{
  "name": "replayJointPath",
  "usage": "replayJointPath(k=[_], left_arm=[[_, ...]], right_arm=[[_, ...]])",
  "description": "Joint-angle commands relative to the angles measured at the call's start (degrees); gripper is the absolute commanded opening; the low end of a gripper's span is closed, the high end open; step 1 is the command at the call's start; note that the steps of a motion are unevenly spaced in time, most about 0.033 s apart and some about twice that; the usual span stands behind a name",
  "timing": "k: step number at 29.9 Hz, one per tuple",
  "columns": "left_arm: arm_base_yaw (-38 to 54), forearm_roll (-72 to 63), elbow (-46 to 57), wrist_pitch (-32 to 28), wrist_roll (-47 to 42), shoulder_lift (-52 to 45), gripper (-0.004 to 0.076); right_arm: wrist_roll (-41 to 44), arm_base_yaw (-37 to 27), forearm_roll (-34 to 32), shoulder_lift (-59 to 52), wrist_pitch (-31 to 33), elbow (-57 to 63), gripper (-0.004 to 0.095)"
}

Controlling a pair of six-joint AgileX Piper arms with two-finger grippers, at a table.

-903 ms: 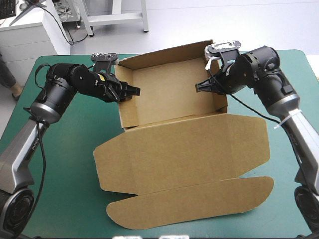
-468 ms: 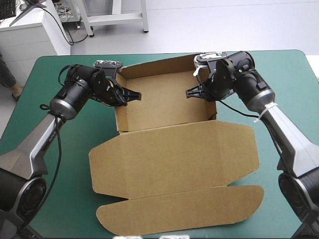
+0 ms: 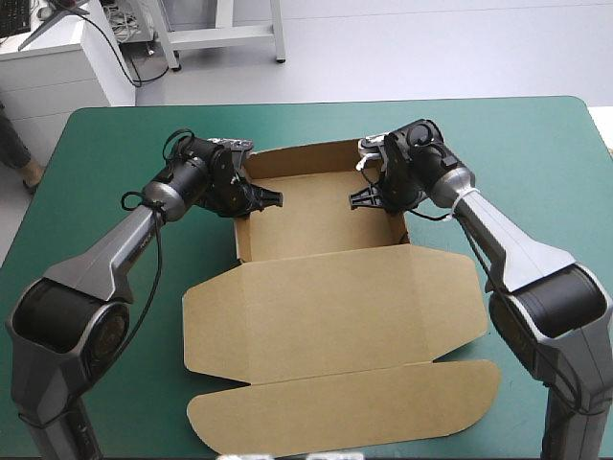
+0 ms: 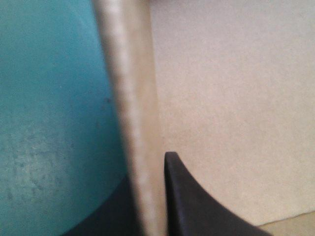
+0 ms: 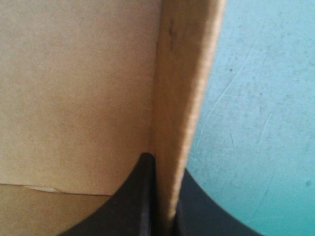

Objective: Fold the box

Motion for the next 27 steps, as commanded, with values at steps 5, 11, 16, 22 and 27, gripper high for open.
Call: replayJointPath(k=[5,11,16,22,27], left_arm=[[-1.1,-5.5,-2.0,-4.0,2.5,2.9,-0.0008],[-0.8,-5.6,-2.0,-4.2,2.5,4.3,-0.0008],[-0.8,-5.8,-2.7,-4.2,5.2,4.3,0.0014],[-0.8,-5.8,-5.4,-0.2,6.1,4.3,0.0274],[-0.8,-5.8,-8.2,1.5,5.9,4.3,0.0487]], right_arm=[[-3.0,-2.0,4.6,1.4,-6.9,-1.9,-0.0013],[-4.3,-3.1,4.3,2.1,-8.2,-2.0,-0.0013],[-5.6,-3.3,4.2,2.1,-8.1,-2.5,-0.0002],[-6.5,-3.3,4.3,2.1,-7.1,-2.5,0.0258],[-5.8,-3.3,4.4,2.1,-6.1,-2.5,0.0519]])
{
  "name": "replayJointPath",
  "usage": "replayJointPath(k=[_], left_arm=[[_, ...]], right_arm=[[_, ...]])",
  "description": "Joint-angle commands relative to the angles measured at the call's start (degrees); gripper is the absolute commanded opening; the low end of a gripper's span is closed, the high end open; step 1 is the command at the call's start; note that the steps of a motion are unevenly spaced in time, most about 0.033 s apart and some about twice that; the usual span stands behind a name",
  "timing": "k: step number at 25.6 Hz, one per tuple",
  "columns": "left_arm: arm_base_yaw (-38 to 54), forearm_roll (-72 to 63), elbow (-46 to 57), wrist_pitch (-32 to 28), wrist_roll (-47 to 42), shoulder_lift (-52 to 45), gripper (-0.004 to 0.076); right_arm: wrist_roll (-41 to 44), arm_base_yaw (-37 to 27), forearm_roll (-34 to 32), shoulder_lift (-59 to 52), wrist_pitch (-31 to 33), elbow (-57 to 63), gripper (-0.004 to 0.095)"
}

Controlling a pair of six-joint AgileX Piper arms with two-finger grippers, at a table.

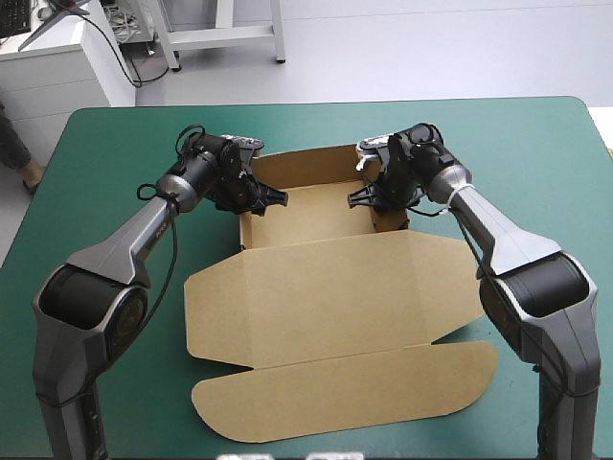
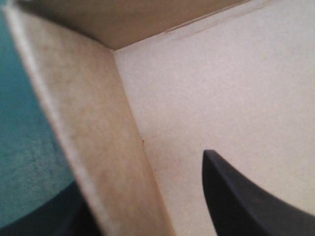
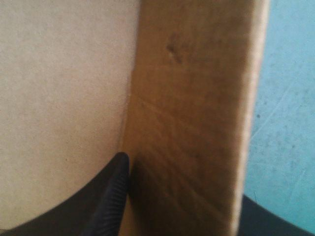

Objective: Fold the box

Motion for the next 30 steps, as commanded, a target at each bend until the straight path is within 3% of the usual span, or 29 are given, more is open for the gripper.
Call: replayJointPath(k=[1,11,18,21,30], left_arm=[[-1.5,-4.5,-2.4,1.2,-0.6,-1.8,0.0489],[-1.5,-4.3,-8.5,7.3,-2.1,-1.8,0.0487],[-1.5,-4.3,-11.6,11.4,-2.1,-1.9,0.0487],[-1.5,-4.2,-17.6,15.5,-1.6,-2.1,0.0487],[-1.5,-4.4,-23.2,15.6,0.9,-7.8,0.0475]], right_arm=[[0.3,-0.2,-0.1,-2.8,-0.5,-1.3,0.0531],[0.3,-0.2,-2.0,-2.9,8.7,-12.0,0.0542],[-0.8,-0.2,-1.8,-3.2,10.0,-18.4,0.0542],[-0.8,-0.2,-1.8,-4.8,10.0,-19.3,0.0542],[-1.6,-0.2,-3.4,-11.2,10.0,-19.3,0.0542]])
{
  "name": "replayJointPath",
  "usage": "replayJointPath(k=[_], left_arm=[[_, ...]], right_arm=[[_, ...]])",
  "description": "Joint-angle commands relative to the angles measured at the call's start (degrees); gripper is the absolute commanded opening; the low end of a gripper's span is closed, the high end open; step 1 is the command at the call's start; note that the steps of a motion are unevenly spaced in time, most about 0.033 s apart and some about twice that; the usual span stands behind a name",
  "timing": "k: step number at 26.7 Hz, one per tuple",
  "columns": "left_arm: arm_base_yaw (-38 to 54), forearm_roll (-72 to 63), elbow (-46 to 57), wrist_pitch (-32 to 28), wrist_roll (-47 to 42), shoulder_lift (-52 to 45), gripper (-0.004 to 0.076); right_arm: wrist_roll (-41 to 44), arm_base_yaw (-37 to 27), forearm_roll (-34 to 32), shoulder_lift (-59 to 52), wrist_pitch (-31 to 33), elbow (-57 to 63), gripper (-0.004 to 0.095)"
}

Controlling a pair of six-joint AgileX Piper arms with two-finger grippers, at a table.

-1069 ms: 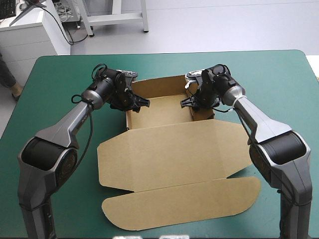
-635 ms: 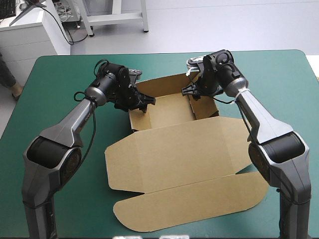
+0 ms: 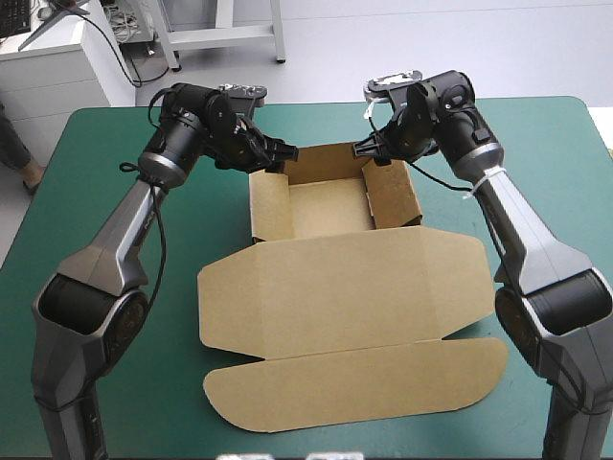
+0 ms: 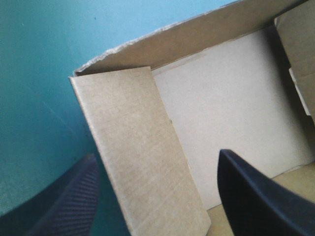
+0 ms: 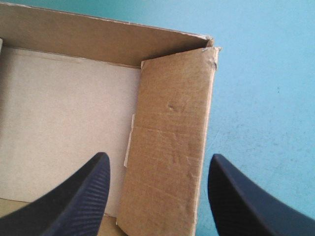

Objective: Fold the box

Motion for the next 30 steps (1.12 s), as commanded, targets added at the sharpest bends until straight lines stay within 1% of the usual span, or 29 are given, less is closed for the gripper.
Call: replayJointPath(k=[1,2,3,4,5,6,7,10,12,14,17,21,23,27,30], left_arm=[[-0.3,-1.0,-1.9,2.9,1.1,-8.6,0.0449],[-0.3,-0.6,-1.9,2.9,1.6,-10.6,0.0402],[-0.3,1.3,-1.9,2.9,3.6,-14.4,0.0298],[-0.3,2.4,-1.9,2.9,3.8,-16.4,0.0242],[-0.3,3.1,-1.9,2.9,4.7,-19.2,0.0113],[-0.3,3.5,-1.9,2.9,6.1,-21.3,0.0046],[-0.3,4.1,-1.8,2.9,7.4,-23.4,-0.0004],[-0.3,4.2,-1.8,2.9,8.5,-30.0,-0.0008],[-0.3,4.6,-1.8,2.9,9.1,-32.8,-0.0008],[-0.3,4.6,-1.2,2.9,10.9,-38.0,-0.0008],[-0.3,4.6,4.4,2.9,12.1,-45.4,-0.0008],[-0.3,7.6,18.1,2.6,12.9,-56.0,-0.0008],[-0.3,8.4,25.6,1.5,12.8,-61.0,-0.0008],[-0.3,8.7,42.1,-5.2,10.7,-72.3,-0.0008],[-0.3,8.7,54.2,-8.4,8.7,-80.1,-0.0008]], right_arm=[[-0.6,-0.2,-1.2,-6.4,0.2,-2.0,0.0542],[-0.6,-0.2,-1.2,-7.2,0.2,-2.0,0.0542],[-0.6,-0.2,-1.2,-8.3,0.2,-2.0,0.0542],[-0.6,-0.2,-1.2,-8.6,0.2,-2.0,0.0542],[-0.6,-0.2,-1.8,-9.0,0.2,-2.0,0.0542],[-0.6,-0.2,-1.9,-9.0,0.2,-1.9,0.0542],[-0.6,-0.2,-2.0,-9.0,0.2,-1.9,0.0542],[-0.6,-0.2,-2.2,-9.0,0.2,-1.9,0.0542],[-0.6,-0.2,-3.1,-9.0,0.2,-1.9,0.0541],[0.0,-0.2,-4.5,-9.0,0.2,-1.9,0.0541],[0.3,-0.2,-5.2,-8.6,0.2,-1.9,0.0541],[0.3,-0.2,-5.1,-7.1,0.2,-1.8,0.0541],[0.3,-0.3,-5.0,-6.2,0.2,-1.4,0.0540],[0.3,-0.3,-5.0,-4.5,0.2,-1.3,0.0540],[0.3,-0.3,-5.0,-2.9,0.2,-1.3,0.0540]])
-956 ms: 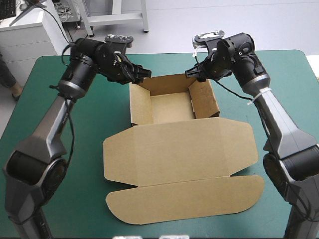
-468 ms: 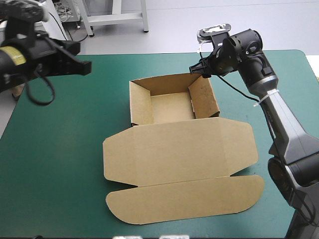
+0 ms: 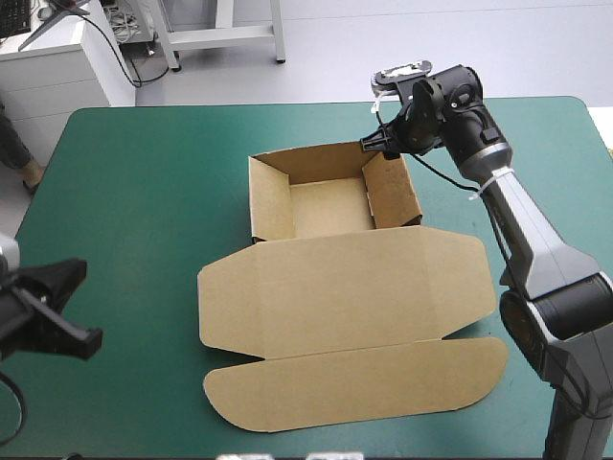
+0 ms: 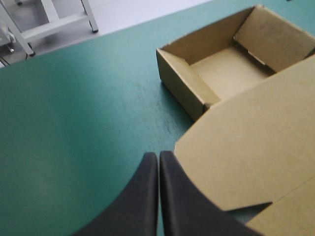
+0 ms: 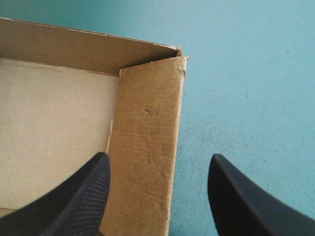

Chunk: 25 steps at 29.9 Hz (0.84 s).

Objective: Fold the box

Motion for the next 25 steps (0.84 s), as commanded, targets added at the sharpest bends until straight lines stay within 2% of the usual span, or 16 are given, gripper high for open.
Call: replayJointPath(k=[1,9,14,17,20,25], left_arm=[[-0.3,0.1,11.5,-7.6,-3.9,-8.4,-0.0008],[-0.3,0.1,33.9,-10.7,-11.7,-28.4,-0.0008],[-0.3,-0.1,40.5,-10.8,-13.6,-38.1,-0.0008],[-0.3,-0.3,42.7,-10.5,-13.7,-41.4,-0.0008],[-0.3,-1.0,43.3,-8.9,-13.7,-40.9,-0.0008],[-0.3,-2.2,44.6,-9.1,-13.7,-40.9,-0.0008]], right_arm=[[0.1,-0.3,-1.0,-1.2,0.2,-1.1,0.0540],[0.1,-2.6,0.1,3.3,0.2,-1.0,0.0540],[-1.4,-4.9,4.8,5.4,0.2,1.6,0.0534],[-2.0,-5.3,5.6,6.2,0.2,4.3,0.0475],[-2.4,-5.3,6.2,7.1,0.2,5.7,0.0357],[-1.7,-5.3,4.6,7.6,0.2,5.6,-0.0017]])
